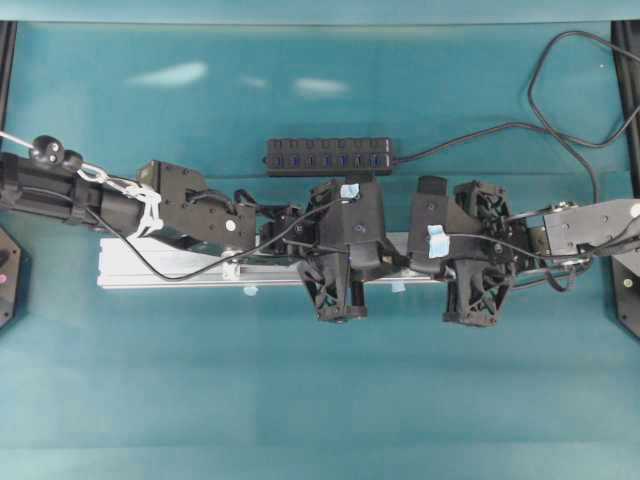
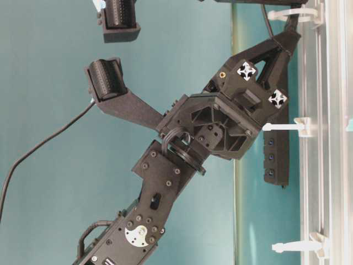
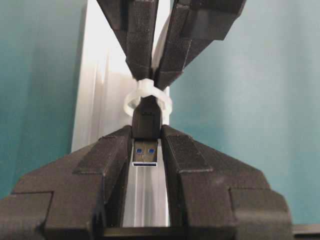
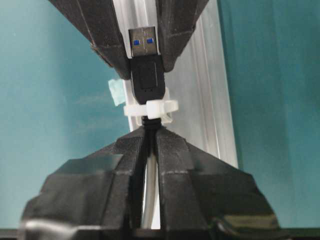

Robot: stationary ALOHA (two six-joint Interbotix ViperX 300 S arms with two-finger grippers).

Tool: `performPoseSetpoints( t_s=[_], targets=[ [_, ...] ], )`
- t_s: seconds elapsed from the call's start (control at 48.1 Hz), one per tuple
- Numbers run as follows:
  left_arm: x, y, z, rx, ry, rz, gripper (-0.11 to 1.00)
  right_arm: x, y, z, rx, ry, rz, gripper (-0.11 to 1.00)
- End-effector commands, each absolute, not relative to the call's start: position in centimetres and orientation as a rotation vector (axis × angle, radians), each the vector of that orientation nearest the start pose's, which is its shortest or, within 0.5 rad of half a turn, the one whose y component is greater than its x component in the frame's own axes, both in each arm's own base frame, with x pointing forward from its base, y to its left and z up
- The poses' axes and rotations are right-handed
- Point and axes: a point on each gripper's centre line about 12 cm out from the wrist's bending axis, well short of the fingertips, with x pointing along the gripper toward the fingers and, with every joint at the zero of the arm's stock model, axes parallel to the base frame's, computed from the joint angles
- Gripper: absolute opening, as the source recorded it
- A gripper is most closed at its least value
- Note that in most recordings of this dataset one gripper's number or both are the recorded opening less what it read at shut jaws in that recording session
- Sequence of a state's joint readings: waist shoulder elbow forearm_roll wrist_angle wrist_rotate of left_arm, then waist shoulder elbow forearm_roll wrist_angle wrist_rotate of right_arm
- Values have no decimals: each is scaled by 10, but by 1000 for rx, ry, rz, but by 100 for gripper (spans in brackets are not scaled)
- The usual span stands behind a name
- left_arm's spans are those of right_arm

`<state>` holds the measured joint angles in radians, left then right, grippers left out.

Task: Pass the USB cable through three rings with both arms.
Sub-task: 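Grasp the plug tip with the left gripper beyond the ring, then open the right gripper and pull the cable leftward with the left gripper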

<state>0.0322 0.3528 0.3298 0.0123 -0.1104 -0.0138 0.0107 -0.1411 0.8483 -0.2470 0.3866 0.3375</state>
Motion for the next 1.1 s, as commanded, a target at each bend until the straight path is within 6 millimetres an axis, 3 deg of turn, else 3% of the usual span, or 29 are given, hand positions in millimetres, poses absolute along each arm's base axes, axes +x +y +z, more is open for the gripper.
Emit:
performPoseSetpoints(
  t_s=[0.0,0.104,0.208,0.291,0.416,0.457,0.707,1.081],
  targets=[
    [493,14,141,-4,554,25,24,301,-8,136,64,1066,-140,-5],
    [491,13,139,-5,571,25,24,300,-7,136,75,1063,-141,0],
    [488,13,139,-5,578,25,24,300,-7,136,86,1064,-143,12],
    [486,13,140,-5,580,25,24,300,-7,138,88,1061,-144,29],
    [481,13,145,-4,575,24,24,302,-7,145,87,1039,-141,64],
    [479,14,148,-4,572,26,24,302,-7,146,86,1035,-141,69],
    [468,16,164,3,563,30,24,304,-7,162,89,987,-139,67],
    [465,18,185,79,537,12,24,328,-10,178,59,906,-128,66]
  ],
)
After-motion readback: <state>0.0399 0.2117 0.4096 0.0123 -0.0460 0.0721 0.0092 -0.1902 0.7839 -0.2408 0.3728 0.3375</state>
